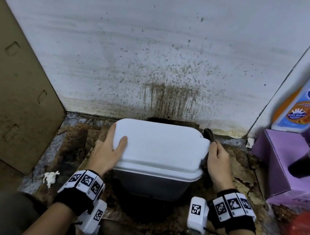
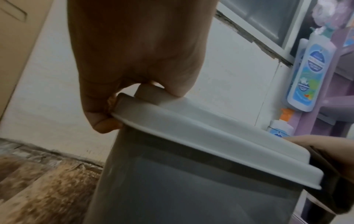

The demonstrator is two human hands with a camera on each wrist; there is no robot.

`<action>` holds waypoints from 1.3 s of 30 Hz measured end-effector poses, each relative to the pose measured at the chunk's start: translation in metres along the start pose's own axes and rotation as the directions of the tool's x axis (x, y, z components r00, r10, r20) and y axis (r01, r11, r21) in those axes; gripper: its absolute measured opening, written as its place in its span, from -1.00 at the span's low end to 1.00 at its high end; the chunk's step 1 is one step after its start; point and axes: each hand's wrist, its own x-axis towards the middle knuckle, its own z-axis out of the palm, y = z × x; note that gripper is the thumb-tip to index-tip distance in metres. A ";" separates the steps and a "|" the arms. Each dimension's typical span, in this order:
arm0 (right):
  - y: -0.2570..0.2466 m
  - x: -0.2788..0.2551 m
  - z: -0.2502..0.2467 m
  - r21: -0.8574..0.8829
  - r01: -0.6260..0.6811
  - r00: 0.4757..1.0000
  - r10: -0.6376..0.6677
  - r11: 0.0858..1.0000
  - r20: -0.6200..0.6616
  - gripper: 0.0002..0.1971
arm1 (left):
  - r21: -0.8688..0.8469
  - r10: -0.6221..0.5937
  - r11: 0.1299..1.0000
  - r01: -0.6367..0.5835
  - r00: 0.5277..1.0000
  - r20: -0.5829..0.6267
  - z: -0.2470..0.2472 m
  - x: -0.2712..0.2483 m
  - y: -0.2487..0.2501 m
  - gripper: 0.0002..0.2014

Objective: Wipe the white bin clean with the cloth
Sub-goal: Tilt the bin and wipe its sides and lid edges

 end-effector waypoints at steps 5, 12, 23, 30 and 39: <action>0.003 -0.006 -0.006 0.006 0.027 1.000 -0.027 1.000 -0.012 -0.54 | -0.035 0.071 0.997 -0.072 0.997 -0.029 0.002 0.006 -0.007 -0.28; 0.014 -0.062 0.008 0.103 -0.024 0.953 0.053 0.994 -0.297 -0.54 | -0.003 0.221 0.975 -0.221 0.974 0.042 -0.012 0.040 0.008 -0.18; 0.025 -0.079 0.014 0.197 -0.012 0.942 0.077 0.980 -0.326 -0.55 | 0.004 0.177 0.984 -0.177 0.984 0.018 -0.001 0.052 0.003 -0.16; 0.026 -0.033 -0.011 0.294 0.002 0.994 0.030 0.956 -0.105 -0.69 | -0.254 -0.227 0.952 0.172 0.953 -0.203 0.026 0.013 0.006 -0.07; 0.000 -0.021 -0.023 0.070 0.060 0.970 -0.075 0.996 0.232 -0.68 | -0.633 -0.086 0.762 0.137 0.990 0.111 0.077 -0.029 -0.003 -0.09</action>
